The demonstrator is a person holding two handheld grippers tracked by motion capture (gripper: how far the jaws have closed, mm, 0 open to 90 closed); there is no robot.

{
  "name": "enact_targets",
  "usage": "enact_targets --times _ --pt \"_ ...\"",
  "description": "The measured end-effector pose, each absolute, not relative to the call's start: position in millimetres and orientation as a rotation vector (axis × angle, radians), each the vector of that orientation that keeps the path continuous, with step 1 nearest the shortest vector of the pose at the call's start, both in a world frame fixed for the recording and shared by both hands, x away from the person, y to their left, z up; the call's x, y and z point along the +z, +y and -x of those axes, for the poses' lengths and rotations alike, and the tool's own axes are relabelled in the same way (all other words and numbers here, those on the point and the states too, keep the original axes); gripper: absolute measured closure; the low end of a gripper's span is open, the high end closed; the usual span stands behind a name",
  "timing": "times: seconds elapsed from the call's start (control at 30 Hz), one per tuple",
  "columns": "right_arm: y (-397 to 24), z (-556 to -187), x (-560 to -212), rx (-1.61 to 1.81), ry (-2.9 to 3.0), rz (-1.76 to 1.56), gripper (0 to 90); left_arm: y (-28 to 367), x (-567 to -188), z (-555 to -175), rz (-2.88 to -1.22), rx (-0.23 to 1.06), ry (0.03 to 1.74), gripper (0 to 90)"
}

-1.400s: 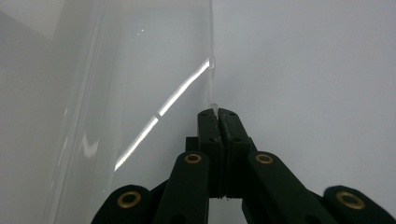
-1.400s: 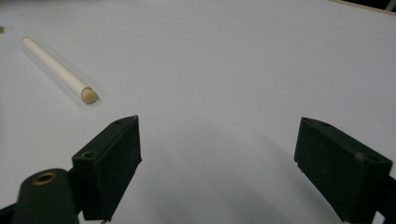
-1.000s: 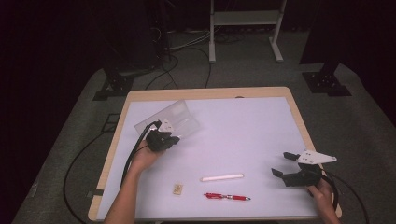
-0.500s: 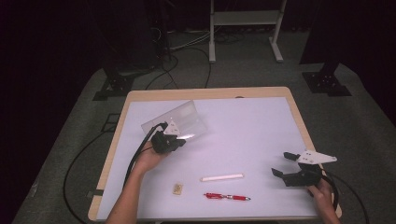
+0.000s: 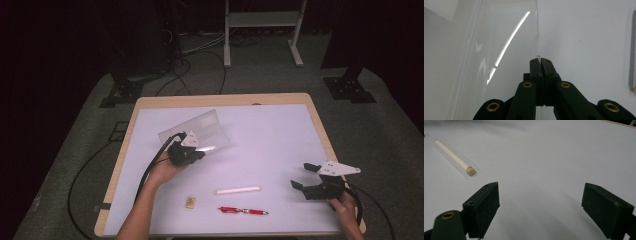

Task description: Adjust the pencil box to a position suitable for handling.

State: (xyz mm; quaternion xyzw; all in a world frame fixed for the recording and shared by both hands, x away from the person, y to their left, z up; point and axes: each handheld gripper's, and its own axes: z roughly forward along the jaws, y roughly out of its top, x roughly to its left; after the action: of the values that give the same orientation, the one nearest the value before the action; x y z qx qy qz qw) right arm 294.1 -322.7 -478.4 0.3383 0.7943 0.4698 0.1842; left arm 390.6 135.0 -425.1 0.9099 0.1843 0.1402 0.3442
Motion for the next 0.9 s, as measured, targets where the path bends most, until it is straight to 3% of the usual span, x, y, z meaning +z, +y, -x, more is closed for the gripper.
enact_targets --times 0.9 --pt "-323 -294 -479 1.321 2.241 -0.948 13.8 106 -429 -376 -2.383 0.302 0.367 89.4"
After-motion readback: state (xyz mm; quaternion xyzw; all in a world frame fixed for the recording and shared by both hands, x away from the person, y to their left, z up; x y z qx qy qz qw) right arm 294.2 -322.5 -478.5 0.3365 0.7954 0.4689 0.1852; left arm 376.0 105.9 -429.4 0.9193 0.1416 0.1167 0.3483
